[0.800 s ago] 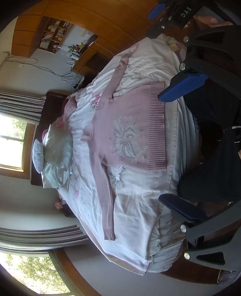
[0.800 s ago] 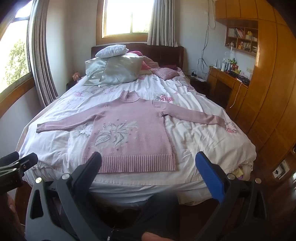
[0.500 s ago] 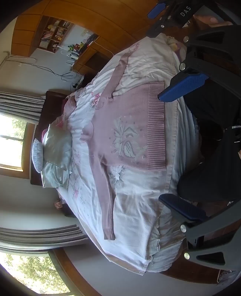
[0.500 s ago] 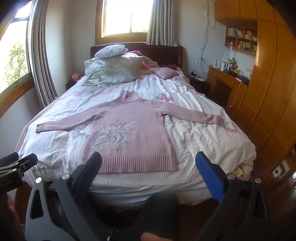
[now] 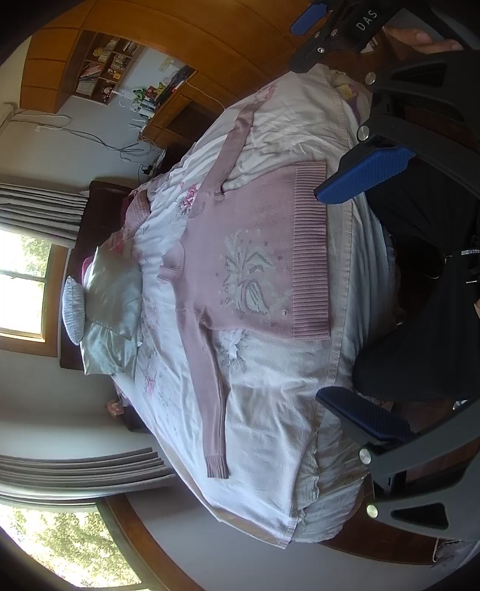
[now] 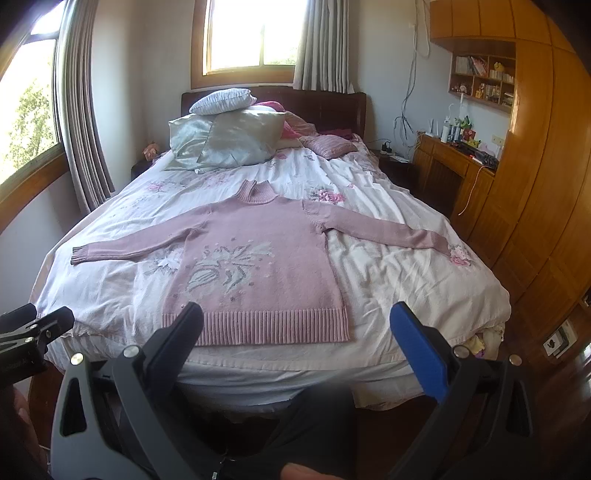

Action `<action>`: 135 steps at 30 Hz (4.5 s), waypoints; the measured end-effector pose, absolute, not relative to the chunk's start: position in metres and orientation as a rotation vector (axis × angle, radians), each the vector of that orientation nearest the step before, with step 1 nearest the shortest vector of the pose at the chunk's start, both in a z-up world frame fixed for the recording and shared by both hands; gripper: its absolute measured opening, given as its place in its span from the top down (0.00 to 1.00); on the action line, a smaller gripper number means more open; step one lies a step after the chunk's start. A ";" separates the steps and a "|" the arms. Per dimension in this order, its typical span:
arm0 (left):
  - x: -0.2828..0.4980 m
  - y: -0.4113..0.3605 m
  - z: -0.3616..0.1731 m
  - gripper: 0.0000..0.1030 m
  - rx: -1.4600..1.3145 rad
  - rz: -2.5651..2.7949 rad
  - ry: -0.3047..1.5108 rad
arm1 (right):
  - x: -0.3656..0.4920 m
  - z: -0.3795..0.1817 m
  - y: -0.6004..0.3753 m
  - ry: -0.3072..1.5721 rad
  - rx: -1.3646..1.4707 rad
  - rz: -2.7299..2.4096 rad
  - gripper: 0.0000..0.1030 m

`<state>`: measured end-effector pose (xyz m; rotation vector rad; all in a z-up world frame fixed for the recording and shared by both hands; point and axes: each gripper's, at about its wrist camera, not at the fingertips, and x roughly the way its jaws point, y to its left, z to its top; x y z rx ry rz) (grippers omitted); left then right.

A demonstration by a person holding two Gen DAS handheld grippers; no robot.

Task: Fold small clothes

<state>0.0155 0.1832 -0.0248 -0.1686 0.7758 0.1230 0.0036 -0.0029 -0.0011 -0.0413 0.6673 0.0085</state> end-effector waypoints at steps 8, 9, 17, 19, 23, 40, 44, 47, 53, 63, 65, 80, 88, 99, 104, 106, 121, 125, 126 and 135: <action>0.016 0.185 -0.023 0.04 -0.167 0.121 0.780 | 0.005 0.000 -0.003 0.667 -0.043 0.006 0.02; 0.016 0.185 -0.023 0.04 -0.165 0.122 0.781 | 0.005 0.000 -0.003 0.667 -0.044 0.006 0.02; 0.019 0.183 -0.024 0.04 -0.162 0.125 0.784 | 0.006 -0.001 -0.002 0.666 -0.047 0.004 0.02; 0.019 0.184 -0.023 0.04 -0.161 0.128 0.785 | 0.007 -0.002 -0.001 0.667 -0.048 0.005 0.02; 0.019 0.184 -0.023 0.04 -0.161 0.128 0.786 | 0.007 -0.005 -0.002 0.668 -0.047 0.005 0.02; 0.020 0.184 -0.027 0.04 -0.160 0.129 0.790 | 0.006 -0.007 -0.003 0.670 -0.050 -0.002 0.02; 0.020 0.184 -0.027 0.04 -0.161 0.128 0.790 | 0.006 -0.006 -0.003 0.671 -0.050 -0.002 0.02; 0.020 0.184 -0.027 0.04 -0.159 0.128 0.791 | 0.006 -0.006 -0.003 0.671 -0.050 -0.001 0.02; 0.020 0.185 -0.028 0.04 -0.162 0.127 0.793 | 0.007 -0.007 -0.003 0.672 -0.051 -0.004 0.02; 0.024 0.186 -0.034 0.04 -0.163 0.132 0.801 | 0.008 -0.009 -0.003 0.678 -0.052 -0.004 0.02; 0.024 0.186 -0.036 0.04 -0.163 0.133 0.803 | 0.009 -0.010 -0.004 0.681 -0.050 -0.005 0.02; 0.051 0.189 -0.051 0.04 -0.154 0.124 0.807 | 0.038 -0.027 -0.014 0.714 -0.062 -0.029 0.02; 0.093 0.189 -0.070 0.03 -0.145 -0.152 0.660 | 0.101 -0.066 -0.060 0.677 -0.035 0.019 0.02; 0.177 0.164 -0.099 0.04 -0.101 -0.156 0.705 | 0.233 -0.147 -0.268 0.814 0.553 -0.086 0.32; 0.203 0.157 -0.122 0.03 -0.140 -0.168 0.759 | 0.284 -0.207 -0.380 0.778 1.005 -0.083 0.64; 0.212 0.156 -0.132 0.03 -0.158 -0.167 0.778 | 0.303 -0.227 -0.418 0.740 1.119 -0.109 0.75; 0.282 0.142 -0.177 0.03 -0.156 -0.144 0.879 | 0.411 -0.330 -0.546 0.627 1.478 -0.326 0.71; 0.289 0.143 -0.185 0.03 -0.185 -0.148 0.903 | 0.425 -0.339 -0.550 0.612 1.492 -0.353 0.72; 0.290 0.145 -0.187 0.03 -0.202 -0.151 0.909 | 0.428 -0.340 -0.551 0.611 1.485 -0.354 0.73; 0.298 0.172 -0.199 0.04 -0.358 -0.209 0.966 | 0.453 -0.274 -0.533 0.588 1.232 -0.298 0.95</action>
